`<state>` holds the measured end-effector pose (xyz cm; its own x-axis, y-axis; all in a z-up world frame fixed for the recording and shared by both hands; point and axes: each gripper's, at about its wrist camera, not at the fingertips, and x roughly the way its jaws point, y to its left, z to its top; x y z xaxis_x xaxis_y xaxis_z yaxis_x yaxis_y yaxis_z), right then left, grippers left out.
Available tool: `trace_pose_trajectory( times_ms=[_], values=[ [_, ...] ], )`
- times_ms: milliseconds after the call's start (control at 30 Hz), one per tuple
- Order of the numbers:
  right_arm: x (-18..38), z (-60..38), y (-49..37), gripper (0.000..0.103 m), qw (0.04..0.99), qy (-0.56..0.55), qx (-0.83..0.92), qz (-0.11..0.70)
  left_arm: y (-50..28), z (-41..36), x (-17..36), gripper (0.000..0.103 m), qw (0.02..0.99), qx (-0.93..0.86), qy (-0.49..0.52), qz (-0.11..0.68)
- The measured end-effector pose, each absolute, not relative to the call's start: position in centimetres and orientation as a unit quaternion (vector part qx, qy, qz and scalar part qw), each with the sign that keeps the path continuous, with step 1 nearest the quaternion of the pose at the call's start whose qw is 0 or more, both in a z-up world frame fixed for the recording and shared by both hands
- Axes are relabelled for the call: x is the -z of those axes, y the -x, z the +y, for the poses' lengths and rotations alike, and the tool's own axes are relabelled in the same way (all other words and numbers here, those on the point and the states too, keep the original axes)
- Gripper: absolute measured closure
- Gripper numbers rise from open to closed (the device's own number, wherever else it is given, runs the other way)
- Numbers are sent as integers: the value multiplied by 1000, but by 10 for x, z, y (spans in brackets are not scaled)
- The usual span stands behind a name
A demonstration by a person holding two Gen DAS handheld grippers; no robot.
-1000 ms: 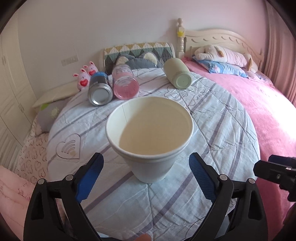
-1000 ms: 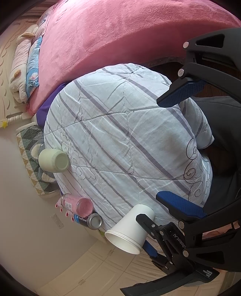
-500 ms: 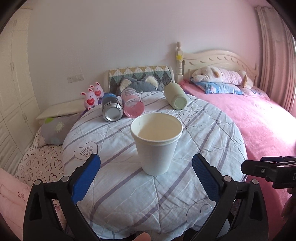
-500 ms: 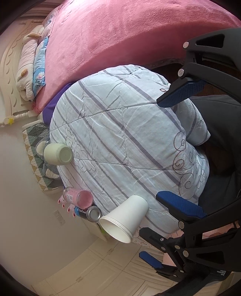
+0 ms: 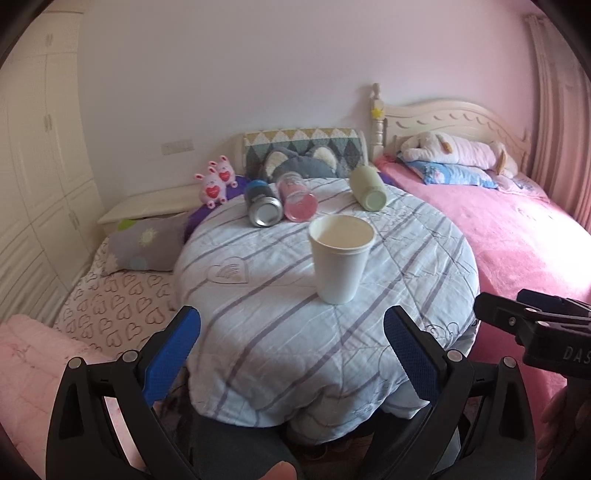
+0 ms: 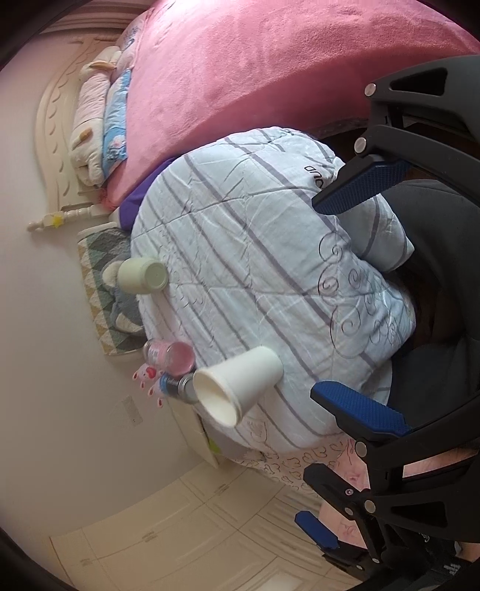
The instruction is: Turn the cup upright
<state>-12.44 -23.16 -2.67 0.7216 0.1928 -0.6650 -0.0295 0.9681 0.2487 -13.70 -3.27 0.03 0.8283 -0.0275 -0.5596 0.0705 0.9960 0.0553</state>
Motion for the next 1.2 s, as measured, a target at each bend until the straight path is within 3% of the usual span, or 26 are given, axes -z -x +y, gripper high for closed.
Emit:
trace_pose_trajectory(
  times_ms=[367,1200],
  values=[
    [-41,-189,187,10,963,-39,-50,263,186,-2,-50,0,967,-35,-16,252],
    [-39,-188,191,10,960,-41,-62,268,194,-10,-49,0,964,-24,-32,262]
  ],
)
